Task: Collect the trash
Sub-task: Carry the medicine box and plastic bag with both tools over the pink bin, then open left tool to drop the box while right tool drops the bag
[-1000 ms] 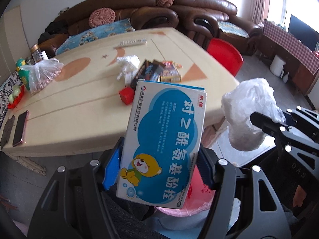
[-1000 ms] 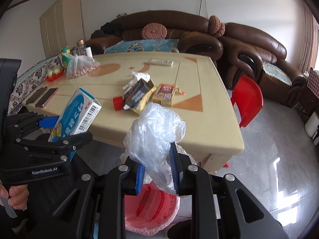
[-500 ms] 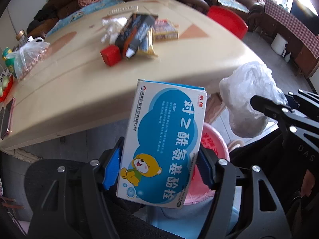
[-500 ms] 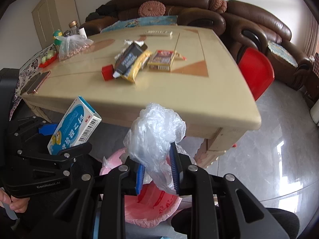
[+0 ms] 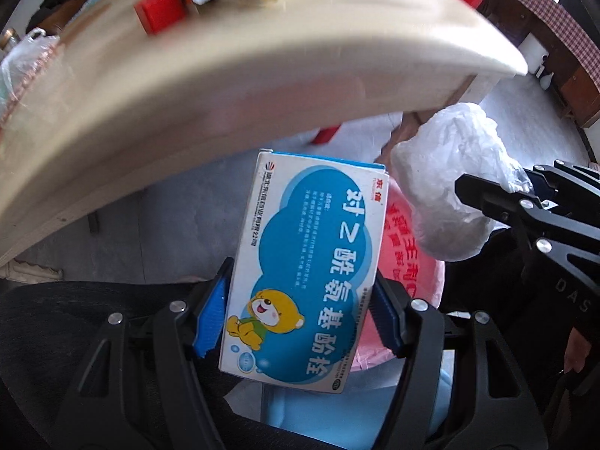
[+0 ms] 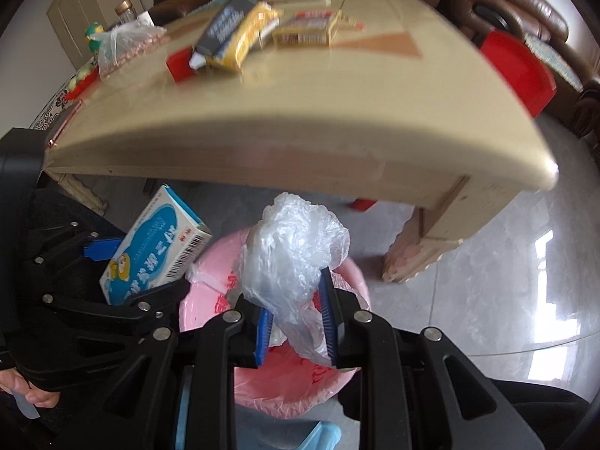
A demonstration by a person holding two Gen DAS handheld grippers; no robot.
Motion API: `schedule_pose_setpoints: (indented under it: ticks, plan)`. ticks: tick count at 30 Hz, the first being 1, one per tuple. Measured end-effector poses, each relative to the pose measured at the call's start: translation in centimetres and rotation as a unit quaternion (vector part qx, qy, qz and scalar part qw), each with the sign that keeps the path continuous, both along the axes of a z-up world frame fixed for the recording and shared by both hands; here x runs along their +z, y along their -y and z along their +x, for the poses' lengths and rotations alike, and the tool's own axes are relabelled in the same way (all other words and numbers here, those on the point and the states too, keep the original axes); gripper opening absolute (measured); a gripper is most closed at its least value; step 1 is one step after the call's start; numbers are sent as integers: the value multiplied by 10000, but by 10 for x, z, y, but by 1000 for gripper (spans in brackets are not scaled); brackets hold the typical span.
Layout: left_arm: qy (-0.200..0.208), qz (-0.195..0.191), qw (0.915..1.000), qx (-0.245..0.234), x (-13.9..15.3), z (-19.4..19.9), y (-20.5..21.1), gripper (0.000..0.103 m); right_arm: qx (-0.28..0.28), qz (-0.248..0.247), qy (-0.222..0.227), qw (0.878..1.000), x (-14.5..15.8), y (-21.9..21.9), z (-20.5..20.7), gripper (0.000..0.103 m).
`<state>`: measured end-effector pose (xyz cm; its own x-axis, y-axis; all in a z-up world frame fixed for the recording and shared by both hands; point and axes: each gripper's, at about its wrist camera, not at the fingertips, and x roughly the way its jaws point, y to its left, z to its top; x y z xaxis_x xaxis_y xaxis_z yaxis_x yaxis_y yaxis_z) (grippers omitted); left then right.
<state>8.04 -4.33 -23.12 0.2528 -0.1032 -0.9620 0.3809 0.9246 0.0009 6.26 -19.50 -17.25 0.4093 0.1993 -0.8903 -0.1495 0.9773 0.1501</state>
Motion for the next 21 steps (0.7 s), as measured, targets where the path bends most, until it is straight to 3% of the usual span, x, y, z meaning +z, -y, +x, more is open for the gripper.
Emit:
schedule_pose_setpoints:
  ticks: [11,21]
  plan:
    - [-1006,151,9946,208,-64,31,2,65,233,2,-1028,9944,-68,-13,25,23]
    - [-1745,321,9835,356,-68,32,3,65,326,-190,-1711,9845,-122,-14,38,24]
